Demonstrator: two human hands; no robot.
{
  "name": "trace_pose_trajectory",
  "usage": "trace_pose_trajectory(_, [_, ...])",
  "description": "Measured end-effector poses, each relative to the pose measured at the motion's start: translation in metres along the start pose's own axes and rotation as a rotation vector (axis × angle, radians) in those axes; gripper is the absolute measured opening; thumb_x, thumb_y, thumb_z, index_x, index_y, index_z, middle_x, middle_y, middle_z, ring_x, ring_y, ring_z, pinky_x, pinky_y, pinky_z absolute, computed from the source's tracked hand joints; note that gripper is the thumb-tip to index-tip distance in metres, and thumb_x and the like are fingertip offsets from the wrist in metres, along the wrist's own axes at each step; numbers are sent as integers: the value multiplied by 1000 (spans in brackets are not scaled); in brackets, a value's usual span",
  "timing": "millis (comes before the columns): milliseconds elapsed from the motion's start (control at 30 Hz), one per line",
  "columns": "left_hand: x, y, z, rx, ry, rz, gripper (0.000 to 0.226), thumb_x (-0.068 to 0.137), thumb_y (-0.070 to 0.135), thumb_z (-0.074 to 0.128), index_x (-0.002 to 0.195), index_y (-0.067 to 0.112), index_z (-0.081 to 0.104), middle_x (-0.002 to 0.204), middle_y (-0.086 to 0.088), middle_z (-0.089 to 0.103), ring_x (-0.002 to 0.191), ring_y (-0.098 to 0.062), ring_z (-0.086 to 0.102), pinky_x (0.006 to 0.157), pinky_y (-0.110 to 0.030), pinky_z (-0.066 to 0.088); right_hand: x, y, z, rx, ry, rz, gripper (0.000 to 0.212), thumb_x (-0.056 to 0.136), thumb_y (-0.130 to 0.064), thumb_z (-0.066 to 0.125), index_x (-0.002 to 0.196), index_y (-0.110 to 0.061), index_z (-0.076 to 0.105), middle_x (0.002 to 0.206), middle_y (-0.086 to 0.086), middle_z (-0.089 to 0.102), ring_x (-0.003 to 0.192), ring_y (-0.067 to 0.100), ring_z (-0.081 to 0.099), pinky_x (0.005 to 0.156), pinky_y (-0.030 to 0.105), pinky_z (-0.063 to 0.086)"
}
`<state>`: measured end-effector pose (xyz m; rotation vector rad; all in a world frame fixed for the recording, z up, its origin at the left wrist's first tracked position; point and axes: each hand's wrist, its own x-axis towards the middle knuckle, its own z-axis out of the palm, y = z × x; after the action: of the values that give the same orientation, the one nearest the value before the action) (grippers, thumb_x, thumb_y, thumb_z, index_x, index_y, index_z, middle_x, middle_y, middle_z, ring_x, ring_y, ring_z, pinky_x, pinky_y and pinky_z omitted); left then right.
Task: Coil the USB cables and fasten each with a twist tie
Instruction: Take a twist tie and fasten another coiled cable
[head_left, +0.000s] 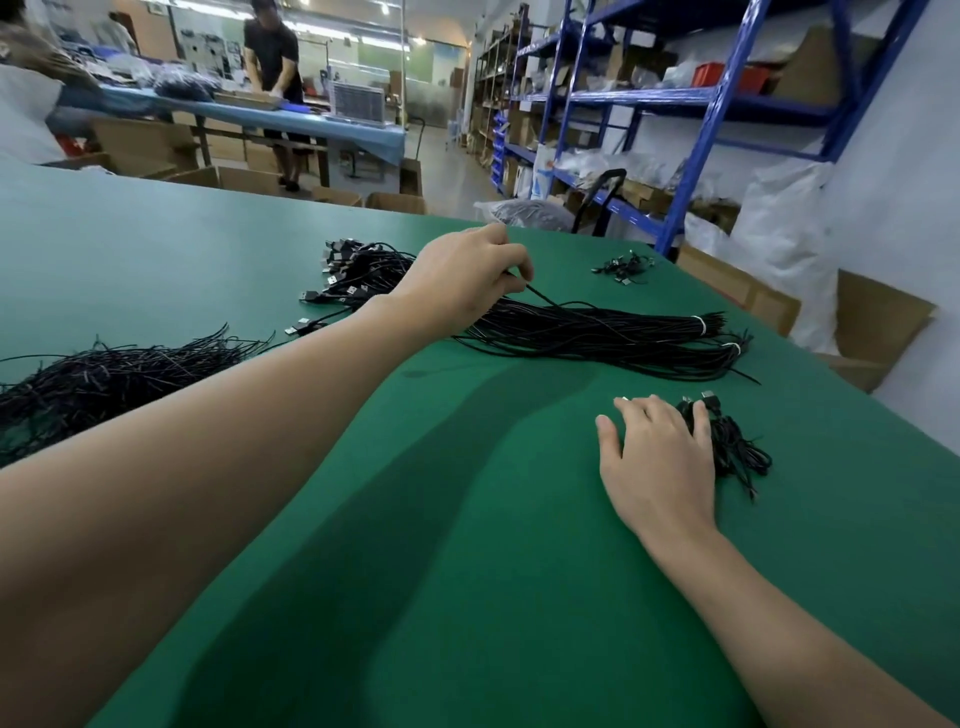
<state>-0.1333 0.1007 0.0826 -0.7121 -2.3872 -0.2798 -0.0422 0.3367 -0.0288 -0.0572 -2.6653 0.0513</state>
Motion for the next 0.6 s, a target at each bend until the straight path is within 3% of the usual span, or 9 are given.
trace_pose_trajectory(133, [-9, -15, -20, 72, -106, -183, 25, 99, 39, 61, 114, 21, 70, 108, -5, 66, 92, -28, 63, 76, -39, 54, 0, 1, 2, 4, 6, -7, 47, 104, -40, 40, 136, -11, 61, 137, 6, 62, 137, 21, 47, 125, 48, 11])
trace_pose_trajectory(267, [-29, -22, -38, 27, -211, -297, 32, 99, 47, 58, 96, 20, 76, 72, 1, 66, 65, -21, 60, 55, -30, 47, 0, 0, -2, -34, 7, -23, 48, 104, -40, 40, 138, -12, 59, 143, 7, 57, 145, 22, 37, 124, 49, 10])
trace_pose_trajectory(400, [-57, -7, -42, -268, -238, -351, 26, 99, 45, 59, 87, 29, 77, 49, 8, 56, 43, -12, 42, 45, -24, 37, 2, -11, -10, -66, 19, -182, 50, 104, -41, 39, 145, -15, 53, 149, 7, 52, 148, 21, 33, 125, 50, 8])
trace_pose_trajectory(500, [-72, 6, -40, -434, -183, -396, 27, 100, 39, 59, 84, 28, 77, 38, 11, 42, 36, -8, 30, 38, -18, 25, 19, -33, -8, 78, -120, -250, 55, 106, -43, 35, 154, -17, 38, 159, 5, 39, 150, 20, 28, 124, 41, 13])
trace_pose_trajectory(600, [-77, 13, -41, -535, -125, -434, 29, 102, 37, 57, 86, 24, 77, 37, 11, 33, 35, -9, 26, 37, -16, 22, 53, -53, 4, 249, -349, -158, 62, 107, -46, 31, 160, -15, 20, 167, 5, 18, 154, 19, 16, 122, 36, 17])
